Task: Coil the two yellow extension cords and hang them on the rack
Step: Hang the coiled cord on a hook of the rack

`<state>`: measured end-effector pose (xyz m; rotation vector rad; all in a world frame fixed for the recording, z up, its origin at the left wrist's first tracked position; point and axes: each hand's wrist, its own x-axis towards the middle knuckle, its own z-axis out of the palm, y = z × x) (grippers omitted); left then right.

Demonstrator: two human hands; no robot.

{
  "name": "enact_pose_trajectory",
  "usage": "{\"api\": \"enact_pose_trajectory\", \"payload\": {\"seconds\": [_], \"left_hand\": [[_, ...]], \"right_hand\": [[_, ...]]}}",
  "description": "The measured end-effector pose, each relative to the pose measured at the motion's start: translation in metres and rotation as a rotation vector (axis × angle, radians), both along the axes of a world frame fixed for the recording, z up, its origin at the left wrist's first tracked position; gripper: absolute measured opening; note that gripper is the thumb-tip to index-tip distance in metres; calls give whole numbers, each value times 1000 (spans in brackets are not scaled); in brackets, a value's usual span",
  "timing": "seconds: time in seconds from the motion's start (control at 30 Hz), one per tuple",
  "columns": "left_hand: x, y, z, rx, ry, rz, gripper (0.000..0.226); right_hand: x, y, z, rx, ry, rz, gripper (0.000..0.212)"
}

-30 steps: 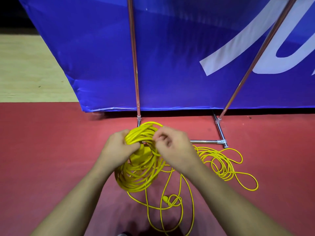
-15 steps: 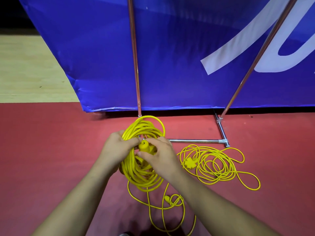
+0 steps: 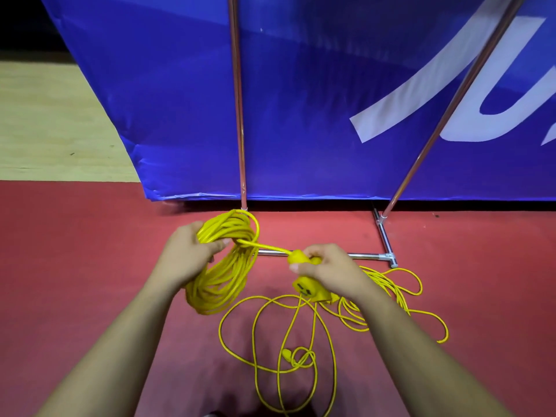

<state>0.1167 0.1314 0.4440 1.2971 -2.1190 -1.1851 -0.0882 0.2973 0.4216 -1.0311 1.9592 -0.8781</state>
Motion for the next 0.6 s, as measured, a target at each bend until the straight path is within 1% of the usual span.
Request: {"api": "enact_pose_trajectory", "payload": {"seconds": [0.03,0.1,0.17,0.2,0.23,0.27,0.33,0.37,0.4,0.43,0.47,0.53,0.6], "left_hand": [[0,-1,2,44,52,12,18],[-1,0,9,152,183,-17,17],[-7,8,19,224,286,-97,15],[-12,13,24,239,318,-137,13],[-19,20,31,248,342,-175,11],[-26,26,35,248,354,-209,10],[-41,37,44,235,338,-288,11],[-48,40,51,222,317,-335,12],[-54,43,58,210,297,-387,14],[-60,44,66,200,282,-428,17],[-65,43,76,191,269,-454,19],[-75,40,100,174,266,-478,21],[-83,36,127,160,262,-510,17]], "right_hand": [[-8,3,-4,20,-6,-55,20],[-21,8,-14,60,98,-132,21],[-27,13,-21,100,193,-192,22],[-26,16,-19,110,231,-204,27],[-26,17,-15,91,230,-194,37],[-24,18,-5,16,164,-167,49],[-22,17,22,-251,-130,-76,71],[-22,17,36,-366,-230,-24,75],[-23,17,49,-416,-239,29,76],[-22,15,62,-428,-184,71,74],[-22,13,73,-428,-85,69,72],[-24,7,93,-507,138,-15,66],[-29,1,115,-580,301,-65,62]]}}
